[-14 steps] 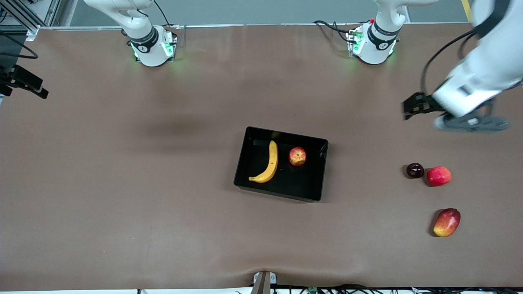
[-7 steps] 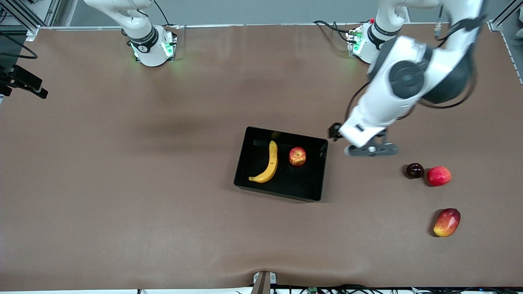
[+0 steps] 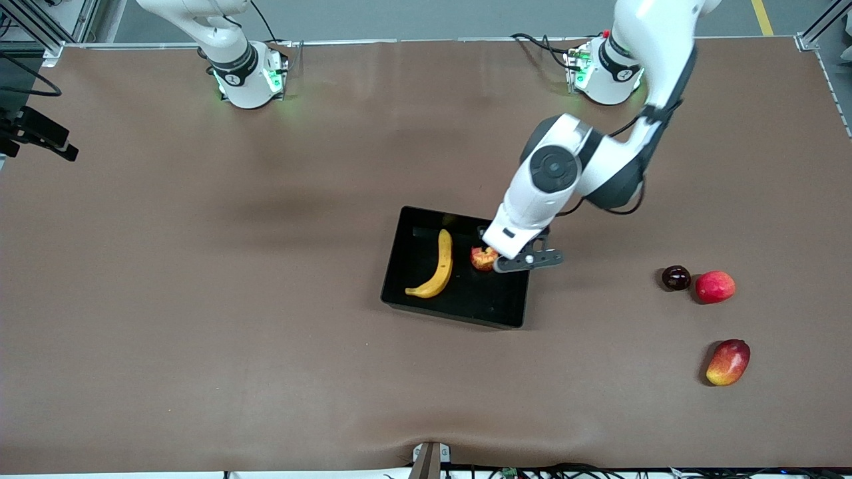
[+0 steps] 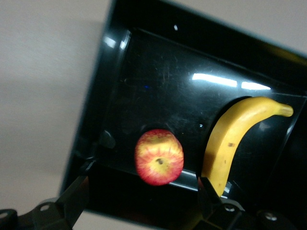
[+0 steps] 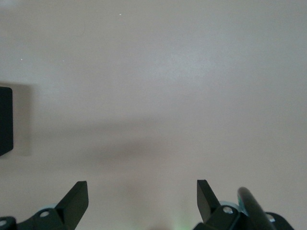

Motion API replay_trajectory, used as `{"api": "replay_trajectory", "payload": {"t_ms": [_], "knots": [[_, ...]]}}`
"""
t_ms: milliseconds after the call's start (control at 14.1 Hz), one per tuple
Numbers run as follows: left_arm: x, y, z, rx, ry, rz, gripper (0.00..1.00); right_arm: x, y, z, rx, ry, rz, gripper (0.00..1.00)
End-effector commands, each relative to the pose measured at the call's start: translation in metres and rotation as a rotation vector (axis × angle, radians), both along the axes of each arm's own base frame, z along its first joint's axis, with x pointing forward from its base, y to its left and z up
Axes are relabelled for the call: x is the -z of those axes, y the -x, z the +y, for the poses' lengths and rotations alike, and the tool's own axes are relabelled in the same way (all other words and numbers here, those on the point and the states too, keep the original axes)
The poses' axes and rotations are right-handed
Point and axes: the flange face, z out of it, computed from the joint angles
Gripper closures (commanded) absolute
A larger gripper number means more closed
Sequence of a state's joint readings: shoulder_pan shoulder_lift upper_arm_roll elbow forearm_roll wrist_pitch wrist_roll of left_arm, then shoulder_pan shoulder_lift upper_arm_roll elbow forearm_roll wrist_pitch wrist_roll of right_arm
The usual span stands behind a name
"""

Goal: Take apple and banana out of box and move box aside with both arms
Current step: 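Close the left gripper on the small apple and lift it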

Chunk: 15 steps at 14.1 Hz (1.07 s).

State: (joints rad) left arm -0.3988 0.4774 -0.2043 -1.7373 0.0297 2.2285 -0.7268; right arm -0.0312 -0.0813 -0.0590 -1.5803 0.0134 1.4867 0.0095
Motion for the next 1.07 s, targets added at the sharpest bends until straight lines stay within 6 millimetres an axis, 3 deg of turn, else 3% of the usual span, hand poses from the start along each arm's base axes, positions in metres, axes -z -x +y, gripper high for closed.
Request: {"api": "replay_trajectory", "payload": {"t_ms": [0,142,356,640,711,783,996], "knots": [[0.029,-0.004,-0.013,0.0,0.0,-0.011,0.0,-0.003,0.001,-0.003,0.012,-0.002,-0.002,0.0],[0.054,0.003,-0.027,0.006,0.009,-0.008,0.0,-0.003,0.001,-0.002,0.012,-0.004,0.0,0.0],[0.079,0.009,-0.031,-0.005,0.0,0.016,0.0,-0.002,0.001,-0.002,0.012,-0.004,0.001,0.0],[0.097,0.013,-0.032,0.016,-0.033,0.024,0.0,-0.003,0.001,-0.003,0.015,-0.002,0.0,0.0],[0.102,0.012,-0.032,0.015,-0.033,0.025,0.07,-0.002,0.001,-0.003,0.013,-0.003,0.001,0.0],[0.103,0.012,-0.032,0.016,-0.033,0.022,0.26,-0.002,0.001,-0.003,0.015,-0.003,0.001,0.0],[0.095,0.008,-0.032,0.019,-0.028,0.008,1.0,-0.003,0.001,-0.003,0.015,-0.002,0.0,0.0]]}}
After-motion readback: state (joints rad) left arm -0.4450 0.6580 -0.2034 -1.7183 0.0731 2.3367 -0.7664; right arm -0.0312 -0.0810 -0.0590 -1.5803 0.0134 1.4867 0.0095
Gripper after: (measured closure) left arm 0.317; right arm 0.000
